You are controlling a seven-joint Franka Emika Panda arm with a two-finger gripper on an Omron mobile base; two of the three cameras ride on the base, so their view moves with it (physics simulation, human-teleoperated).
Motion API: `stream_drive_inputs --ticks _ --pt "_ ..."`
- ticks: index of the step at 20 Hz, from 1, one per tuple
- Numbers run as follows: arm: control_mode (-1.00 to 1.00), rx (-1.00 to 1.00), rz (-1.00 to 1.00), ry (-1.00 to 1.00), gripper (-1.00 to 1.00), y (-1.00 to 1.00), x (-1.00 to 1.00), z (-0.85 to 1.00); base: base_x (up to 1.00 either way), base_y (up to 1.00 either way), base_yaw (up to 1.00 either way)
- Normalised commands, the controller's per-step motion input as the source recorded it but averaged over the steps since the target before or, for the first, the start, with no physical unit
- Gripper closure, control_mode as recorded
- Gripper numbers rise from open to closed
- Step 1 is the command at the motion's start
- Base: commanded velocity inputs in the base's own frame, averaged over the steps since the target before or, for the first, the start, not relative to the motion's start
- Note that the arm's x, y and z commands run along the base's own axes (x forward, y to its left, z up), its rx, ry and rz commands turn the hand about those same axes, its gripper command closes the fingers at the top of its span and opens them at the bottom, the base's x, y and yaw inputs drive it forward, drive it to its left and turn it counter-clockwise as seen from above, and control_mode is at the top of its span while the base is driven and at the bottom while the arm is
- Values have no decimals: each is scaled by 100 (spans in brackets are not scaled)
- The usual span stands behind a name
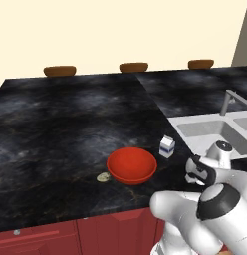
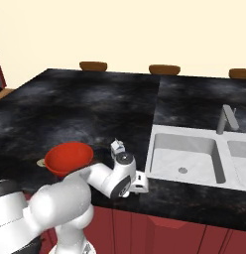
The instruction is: Gather the eggs and milk located in the vicinity of the sink area and place them right next to the bowl.
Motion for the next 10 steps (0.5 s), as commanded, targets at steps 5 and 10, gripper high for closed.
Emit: stream_drive_inputs --ticks 5,10 --pt "-100 0 0 6 100 0 9 -46 0 0 0" --pt "-100 0 1 17 100 1 0 -61 0 0 0"
